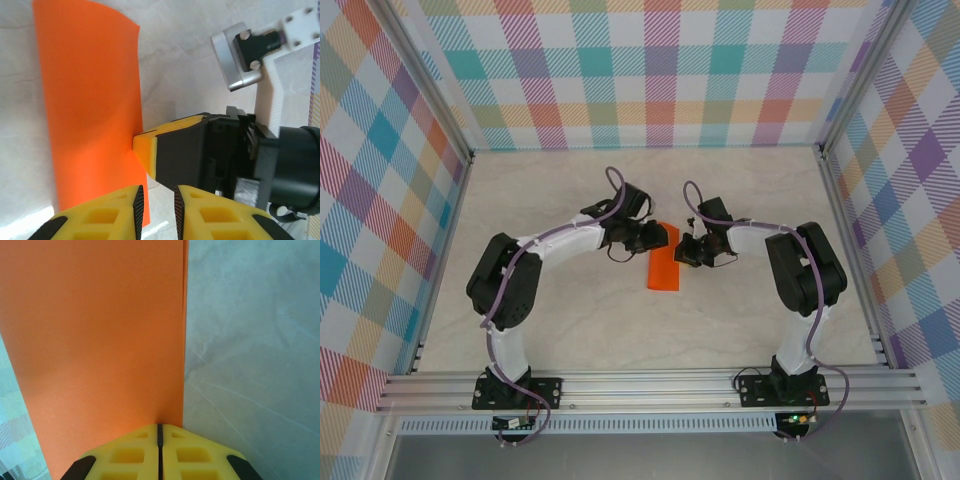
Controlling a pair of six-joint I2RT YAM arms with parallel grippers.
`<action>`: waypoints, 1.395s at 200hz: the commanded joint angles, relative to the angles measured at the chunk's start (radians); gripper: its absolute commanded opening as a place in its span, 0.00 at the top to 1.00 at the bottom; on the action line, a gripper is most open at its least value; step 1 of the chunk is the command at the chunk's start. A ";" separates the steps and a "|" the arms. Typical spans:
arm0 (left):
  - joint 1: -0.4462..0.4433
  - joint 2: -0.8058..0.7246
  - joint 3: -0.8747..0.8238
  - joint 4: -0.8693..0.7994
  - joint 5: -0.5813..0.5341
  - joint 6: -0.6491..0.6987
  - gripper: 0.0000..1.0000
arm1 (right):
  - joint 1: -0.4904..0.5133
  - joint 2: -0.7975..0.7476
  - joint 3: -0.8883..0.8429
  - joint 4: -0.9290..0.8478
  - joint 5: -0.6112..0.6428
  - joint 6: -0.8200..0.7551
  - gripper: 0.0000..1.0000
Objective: Fold a paper plane with a square sheet of paper (fold left side to right side)
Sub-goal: Hold the square sheet of paper at the center of the table, then first fold the square sheet of paper in half at the center of the table.
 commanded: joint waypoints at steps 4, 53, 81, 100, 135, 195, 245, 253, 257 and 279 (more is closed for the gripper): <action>0.010 0.075 0.021 0.045 0.092 0.010 0.76 | 0.008 0.063 -0.013 -0.117 0.066 -0.030 0.92; 0.024 0.131 0.041 -0.050 0.007 0.053 0.79 | 0.018 0.072 0.005 -0.148 0.086 -0.038 0.92; 0.045 0.144 0.007 -0.050 -0.012 0.057 0.80 | 0.018 0.078 0.014 -0.177 0.107 -0.050 0.92; 0.055 0.146 -0.025 -0.038 -0.017 0.059 0.80 | 0.018 0.083 0.018 -0.189 0.112 -0.054 0.92; 0.079 0.144 -0.085 -0.024 -0.027 0.070 0.81 | 0.019 0.093 0.025 -0.210 0.118 -0.063 0.93; 0.127 0.074 -0.151 -0.027 -0.018 0.090 0.82 | 0.021 0.098 0.029 -0.212 0.113 -0.065 0.92; 0.137 -0.029 -0.135 -0.034 0.015 0.087 0.83 | 0.027 0.095 0.038 -0.218 0.113 -0.065 0.92; 0.133 -0.034 -0.133 -0.011 0.041 0.074 0.83 | 0.027 0.095 0.039 -0.218 0.113 -0.065 0.92; 0.129 -0.034 -0.132 0.000 0.056 0.069 0.84 | 0.027 0.095 0.040 -0.218 0.113 -0.063 0.92; 0.098 -0.010 -0.103 0.070 0.110 0.059 0.86 | 0.031 0.098 0.045 -0.218 0.114 -0.063 0.92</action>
